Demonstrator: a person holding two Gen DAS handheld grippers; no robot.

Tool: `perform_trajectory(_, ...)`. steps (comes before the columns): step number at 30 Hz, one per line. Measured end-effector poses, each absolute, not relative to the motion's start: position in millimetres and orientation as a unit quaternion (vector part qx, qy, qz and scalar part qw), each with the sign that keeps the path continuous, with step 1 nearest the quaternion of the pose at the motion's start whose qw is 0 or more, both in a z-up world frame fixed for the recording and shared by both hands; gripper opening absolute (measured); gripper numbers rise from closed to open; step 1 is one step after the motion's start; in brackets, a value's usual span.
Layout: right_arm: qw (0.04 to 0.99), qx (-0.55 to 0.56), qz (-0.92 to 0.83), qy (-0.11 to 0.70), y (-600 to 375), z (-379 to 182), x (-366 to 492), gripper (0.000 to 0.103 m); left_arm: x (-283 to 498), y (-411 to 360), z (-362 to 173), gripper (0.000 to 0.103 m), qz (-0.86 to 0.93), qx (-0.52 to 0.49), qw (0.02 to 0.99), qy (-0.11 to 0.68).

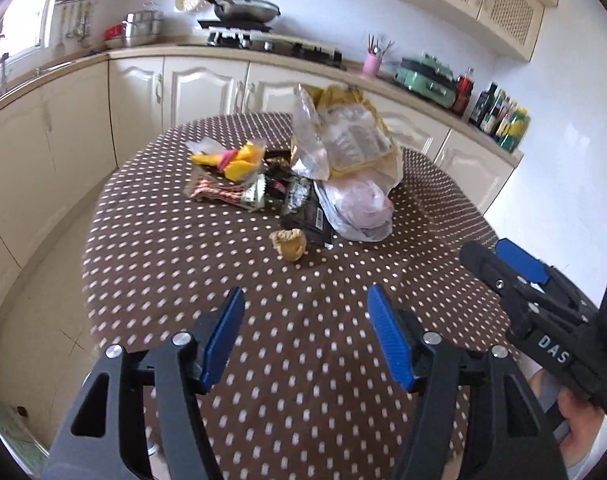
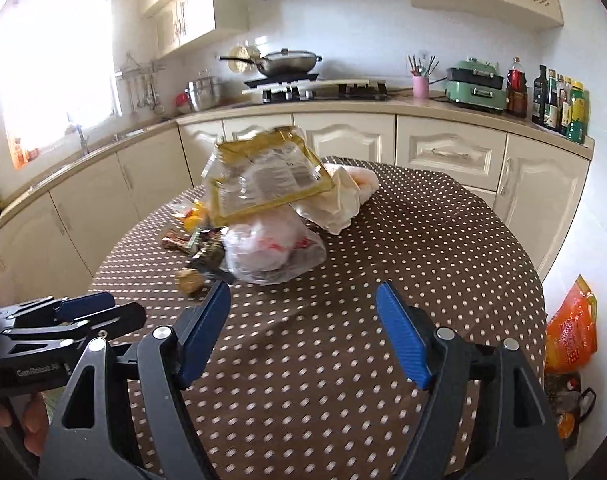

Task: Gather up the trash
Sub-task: 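Return to the table and grasp the small tan wrapper with the left tool, then grasp the yellow-labelled plastic bag with the right tool while the left holds the wrapper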

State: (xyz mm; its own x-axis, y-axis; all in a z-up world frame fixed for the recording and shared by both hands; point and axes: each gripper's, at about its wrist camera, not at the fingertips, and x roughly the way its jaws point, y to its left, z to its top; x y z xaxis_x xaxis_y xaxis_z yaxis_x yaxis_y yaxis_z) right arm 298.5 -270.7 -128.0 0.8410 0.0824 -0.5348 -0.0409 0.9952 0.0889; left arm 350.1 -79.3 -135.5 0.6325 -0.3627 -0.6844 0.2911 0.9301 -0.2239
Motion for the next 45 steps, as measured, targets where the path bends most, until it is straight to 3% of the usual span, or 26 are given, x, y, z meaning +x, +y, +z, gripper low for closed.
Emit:
perform_trajectory(8, 0.95, 0.025, 0.039, 0.31, -275.4, -136.6, 339.5, 0.073, 401.8, -94.4, -151.2, 0.062, -0.17, -0.048, 0.892, 0.417)
perform_trajectory(14, 0.946, 0.027, 0.048, 0.321, -271.2, -139.1, 354.1, 0.073, 430.8, -98.7, -163.2, 0.038, -0.174, -0.051, 0.878, 0.444)
perform_trajectory(16, 0.947, 0.025, 0.047, 0.318, -269.6, -137.1, 356.5, 0.073, 436.0, -97.6, -166.0, 0.025, -0.177, -0.049, 0.876, 0.445)
perform_trajectory(25, 0.953, 0.015, 0.059, 0.296, -243.8, -117.4, 372.1, 0.073, 414.4, -56.6, -149.7, 0.024, -0.176, -0.096, 0.891, 0.408)
perform_trajectory(32, 0.958, -0.084, 0.061, 0.267, -174.4, -103.0, 406.6, 0.071, 403.8, -16.9, -132.5, 0.024, -0.141, -0.11, 0.906, 0.384)
perform_trajectory(35, 0.946, -0.116, 0.062, 0.295, -152.8, -117.3, 432.7, 0.055, 400.8, -3.4, -129.3, 0.024, -0.139, -0.118, 0.907, 0.38)
perform_trajectory(37, 0.937, -0.131, 0.056, 0.319, -146.7, -130.0, 446.9, 0.021, 399.0, 5.1, -128.0, 0.024, -0.136, -0.121, 0.908, 0.377)
perform_trajectory(40, 0.937, -0.12, 0.037, 0.325, -154.7, -136.6, 450.8, 0.002, 391.0, 14.5, -127.4, 0.024, -0.135, -0.127, 0.909, 0.373)
perform_trajectory(45, 0.958, -0.089, 0.037, 0.268, -168.6, -108.7, 413.4, 0.001, 377.5, 32.2, -121.6, 0.024, -0.138, -0.141, 0.913, 0.356)
